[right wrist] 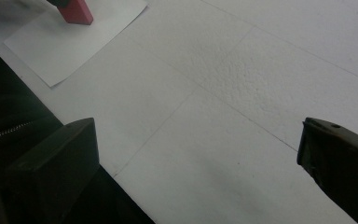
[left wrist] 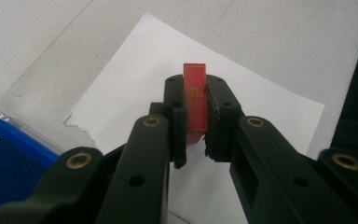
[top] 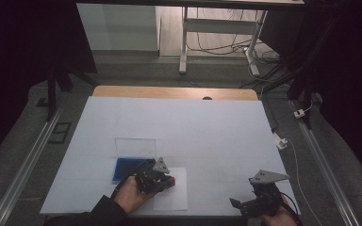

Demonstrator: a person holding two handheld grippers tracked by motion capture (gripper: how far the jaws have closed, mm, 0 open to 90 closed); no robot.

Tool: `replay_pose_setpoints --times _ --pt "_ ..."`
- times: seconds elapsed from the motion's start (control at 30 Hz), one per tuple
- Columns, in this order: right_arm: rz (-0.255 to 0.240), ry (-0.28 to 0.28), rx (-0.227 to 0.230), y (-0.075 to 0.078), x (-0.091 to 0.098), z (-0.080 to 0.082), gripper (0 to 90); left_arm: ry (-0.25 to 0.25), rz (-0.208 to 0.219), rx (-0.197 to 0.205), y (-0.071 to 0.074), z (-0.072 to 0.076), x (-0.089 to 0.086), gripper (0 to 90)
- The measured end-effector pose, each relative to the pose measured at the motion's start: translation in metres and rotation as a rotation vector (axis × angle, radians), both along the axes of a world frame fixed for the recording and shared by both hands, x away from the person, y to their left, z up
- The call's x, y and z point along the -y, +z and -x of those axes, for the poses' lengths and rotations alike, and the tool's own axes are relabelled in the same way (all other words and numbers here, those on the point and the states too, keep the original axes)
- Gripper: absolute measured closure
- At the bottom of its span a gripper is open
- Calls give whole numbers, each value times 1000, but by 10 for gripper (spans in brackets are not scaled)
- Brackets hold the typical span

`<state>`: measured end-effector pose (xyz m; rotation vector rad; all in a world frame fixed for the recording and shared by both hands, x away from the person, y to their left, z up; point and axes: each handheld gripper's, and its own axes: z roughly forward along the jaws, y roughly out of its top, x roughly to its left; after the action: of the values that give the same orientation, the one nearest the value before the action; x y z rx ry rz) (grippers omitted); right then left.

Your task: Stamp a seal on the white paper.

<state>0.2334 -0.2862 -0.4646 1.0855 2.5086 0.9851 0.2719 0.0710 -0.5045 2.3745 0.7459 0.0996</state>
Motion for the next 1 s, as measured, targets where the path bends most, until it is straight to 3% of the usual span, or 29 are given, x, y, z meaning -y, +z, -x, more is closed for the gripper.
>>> replay_pose_setpoints --times 0.2,0.27,0.53,0.87,1.0 --pt "1 1 0 0 0 0 0 11 59 -66 -3 -8 -8 804" --pt "2 1 0 0 0 0 0 10 53 -62 -3 -8 -7 804" --pt "3 2 1 0 -1 0 0 3 -33 26 1 4 5 803" --pt "1 0 0 0 0 0 0 1 -49 26 3 4 6 802" --pt "1 1 0 0 0 0 0 7 -42 3 4 2 5 801"
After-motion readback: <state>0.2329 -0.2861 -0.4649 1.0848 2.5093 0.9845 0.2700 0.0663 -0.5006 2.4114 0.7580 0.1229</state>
